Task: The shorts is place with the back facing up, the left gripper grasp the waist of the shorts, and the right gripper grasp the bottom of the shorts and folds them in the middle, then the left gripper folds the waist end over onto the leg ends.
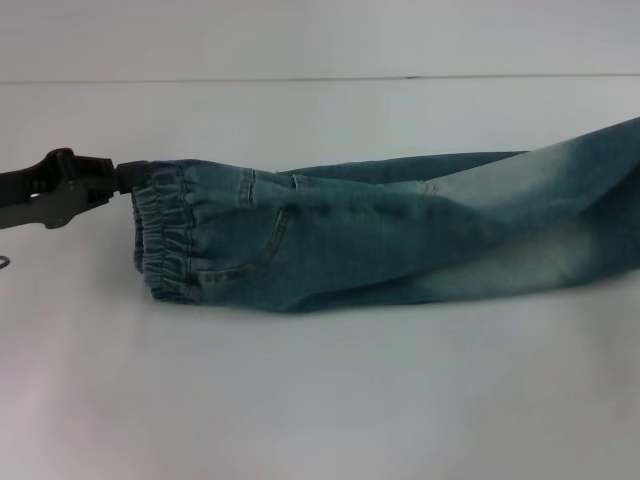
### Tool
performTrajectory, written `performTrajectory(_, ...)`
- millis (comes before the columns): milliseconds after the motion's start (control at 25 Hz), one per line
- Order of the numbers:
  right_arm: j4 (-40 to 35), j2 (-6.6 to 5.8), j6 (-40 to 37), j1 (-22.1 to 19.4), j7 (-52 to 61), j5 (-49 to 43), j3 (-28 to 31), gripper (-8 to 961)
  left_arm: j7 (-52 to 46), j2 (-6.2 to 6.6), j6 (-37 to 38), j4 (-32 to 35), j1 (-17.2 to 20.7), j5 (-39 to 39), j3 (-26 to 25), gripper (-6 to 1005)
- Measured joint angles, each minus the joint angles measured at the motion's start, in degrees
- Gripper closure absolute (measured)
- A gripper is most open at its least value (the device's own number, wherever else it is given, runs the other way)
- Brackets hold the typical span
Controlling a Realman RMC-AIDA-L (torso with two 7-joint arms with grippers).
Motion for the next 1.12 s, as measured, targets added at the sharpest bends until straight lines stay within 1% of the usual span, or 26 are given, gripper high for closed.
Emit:
performTrajectory(240,-0.55,-1.42,-7.51,-1.68,0.16,0.01,-0.01,943,-0.13,0.94,6.59,2.58,1.53,0.09,-0.09,943)
performTrajectory(400,-1.1,-1.91,-9.3,-3.2,0.6,0.0,0.03,943,-0.68,1.43,9.23,4.91,3.32,0.05,-0.33,943)
performTrajectory(520,-1.44,-1.99,-8.94,-3.95,1.36,0.01,0.5,943,-1.14,2.1,10.63,5.94,4.71,0.03,-1.12,942)
performTrajectory(640,-1.18,-1.93,-6.82,-3.76,1.86,0.01,0.5,943,-1.68,2.39,9.77,5.78,5.02,0.01,-2.02,942)
performTrajectory(840,-0.42,-1.01,-3.56,-1.74,2.64,-0.37,-1.18,943,-2.1,2.43,6.68,2.63,3.1,0.04,-1.39,942)
performTrajectory(1000,-0.31,-0.87,-1.96,-0.82,3.27,-0.32,-2.01,943,-2.09,2.41,4.38,1.39,1.68,-0.04,-1.2,940)
performTrajectory(1120,-0.08,-0.85,-0.18,-0.22,4.63,-0.37,-2.88,942,-2.08,2.13,3.86,1.18,0.81,-0.08,-0.58,938)
